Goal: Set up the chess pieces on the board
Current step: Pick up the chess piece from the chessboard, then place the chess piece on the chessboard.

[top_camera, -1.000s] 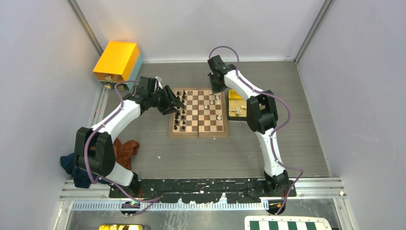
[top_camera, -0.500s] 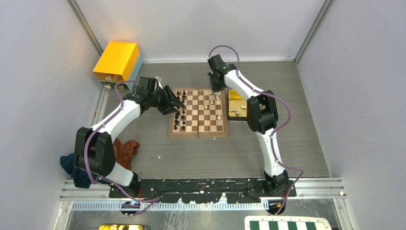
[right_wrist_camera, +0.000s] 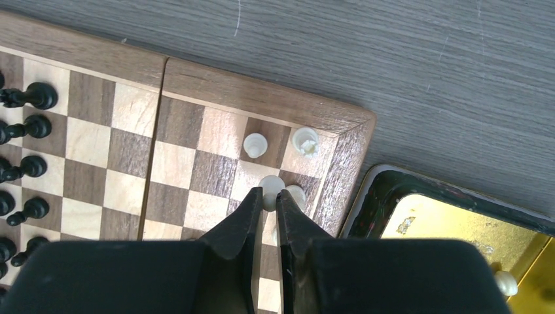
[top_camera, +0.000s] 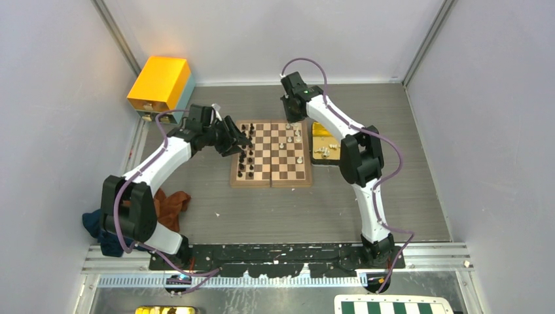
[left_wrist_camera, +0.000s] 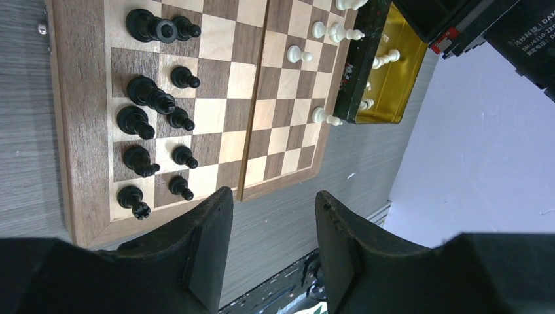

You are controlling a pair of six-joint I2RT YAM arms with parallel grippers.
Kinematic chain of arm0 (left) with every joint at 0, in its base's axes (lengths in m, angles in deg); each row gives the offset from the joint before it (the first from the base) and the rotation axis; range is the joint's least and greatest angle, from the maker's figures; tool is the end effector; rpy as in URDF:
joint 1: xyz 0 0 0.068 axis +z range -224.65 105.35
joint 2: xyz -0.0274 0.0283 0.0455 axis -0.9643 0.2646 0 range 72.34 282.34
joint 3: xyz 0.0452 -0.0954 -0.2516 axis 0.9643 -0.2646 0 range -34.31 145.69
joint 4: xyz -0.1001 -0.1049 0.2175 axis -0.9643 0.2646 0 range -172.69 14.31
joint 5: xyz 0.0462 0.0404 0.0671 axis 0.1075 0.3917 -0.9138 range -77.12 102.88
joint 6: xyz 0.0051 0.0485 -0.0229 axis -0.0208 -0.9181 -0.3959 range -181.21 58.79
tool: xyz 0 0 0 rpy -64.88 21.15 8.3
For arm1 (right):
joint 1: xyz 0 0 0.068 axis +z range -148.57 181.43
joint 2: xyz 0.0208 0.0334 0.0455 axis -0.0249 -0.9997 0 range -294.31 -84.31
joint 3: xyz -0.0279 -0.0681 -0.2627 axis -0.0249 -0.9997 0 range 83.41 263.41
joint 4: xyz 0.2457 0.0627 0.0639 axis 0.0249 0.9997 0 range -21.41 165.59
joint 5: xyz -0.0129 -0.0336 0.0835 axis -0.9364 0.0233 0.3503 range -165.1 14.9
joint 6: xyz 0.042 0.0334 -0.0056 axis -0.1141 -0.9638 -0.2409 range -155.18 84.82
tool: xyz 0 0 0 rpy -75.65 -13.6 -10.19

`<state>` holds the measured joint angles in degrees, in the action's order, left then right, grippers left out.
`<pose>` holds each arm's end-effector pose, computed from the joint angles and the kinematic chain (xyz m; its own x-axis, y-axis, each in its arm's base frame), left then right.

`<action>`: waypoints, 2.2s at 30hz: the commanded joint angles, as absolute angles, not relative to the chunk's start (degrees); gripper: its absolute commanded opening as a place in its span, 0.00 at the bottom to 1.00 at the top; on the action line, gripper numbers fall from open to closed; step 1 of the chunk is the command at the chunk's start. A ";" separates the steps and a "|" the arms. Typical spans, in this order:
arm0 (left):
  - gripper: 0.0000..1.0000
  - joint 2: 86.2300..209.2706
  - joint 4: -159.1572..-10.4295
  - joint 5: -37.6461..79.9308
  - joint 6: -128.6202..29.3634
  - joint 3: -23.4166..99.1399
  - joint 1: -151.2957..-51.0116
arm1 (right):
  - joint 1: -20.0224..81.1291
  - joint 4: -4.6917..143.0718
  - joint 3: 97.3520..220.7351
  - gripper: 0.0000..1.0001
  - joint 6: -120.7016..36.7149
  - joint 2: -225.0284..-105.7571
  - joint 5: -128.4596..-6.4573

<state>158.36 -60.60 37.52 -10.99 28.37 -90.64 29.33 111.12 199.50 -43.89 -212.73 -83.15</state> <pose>0.3084 -0.1038 0.2592 -0.8468 -0.4840 -0.2208 -0.1861 0.6583 -0.7294 0.4435 0.2292 0.2373 -0.7737 -0.2399 -0.5864 -0.2781 0.9602 -0.0260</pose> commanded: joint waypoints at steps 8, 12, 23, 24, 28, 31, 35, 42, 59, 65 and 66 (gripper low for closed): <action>0.50 155.10 -62.21 38.11 -12.08 29.12 -90.12 | 31.30 109.67 197.77 0.07 -43.13 -208.04 -84.20; 0.50 154.98 -62.20 38.09 -12.08 28.81 -90.12 | 31.68 109.90 197.92 0.07 -43.25 -208.80 -84.18; 0.50 155.42 -62.54 38.36 -12.17 28.71 -90.12 | 31.94 110.80 198.39 0.07 -43.47 -211.02 -84.50; 0.50 155.45 -62.53 38.30 -12.17 28.73 -90.12 | 32.00 110.78 198.32 0.07 -43.44 -211.09 -84.58; 0.50 155.71 -62.53 38.41 -12.24 28.84 -90.12 | 31.97 110.87 198.37 0.07 -43.38 -211.72 -84.81; 0.50 155.75 -62.48 38.43 -12.25 28.80 -90.12 | 31.93 111.03 198.51 0.07 -43.57 -212.14 -84.64; 0.50 155.87 -62.53 38.48 -12.26 28.83 -90.12 | 32.00 111.04 198.31 0.07 -43.70 -212.35 -84.43; 0.50 156.08 -62.65 38.62 -12.25 28.84 -90.12 | 32.01 110.94 197.72 0.07 -43.79 -212.37 -84.45; 0.50 155.84 -62.50 38.61 -12.52 28.28 -90.12 | 32.05 110.34 197.01 0.07 -43.97 -213.05 -84.20; 0.50 155.80 -62.55 38.59 -12.54 28.16 -90.12 | 32.12 110.25 197.80 0.07 -43.95 -213.72 -83.97; 0.50 155.80 -62.52 38.63 -12.52 28.11 -90.12 | 32.06 110.44 198.10 0.07 -43.90 -213.88 -84.03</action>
<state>156.96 -60.60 37.55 -11.21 28.35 -90.64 31.71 111.07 196.18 -43.93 -213.37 -83.94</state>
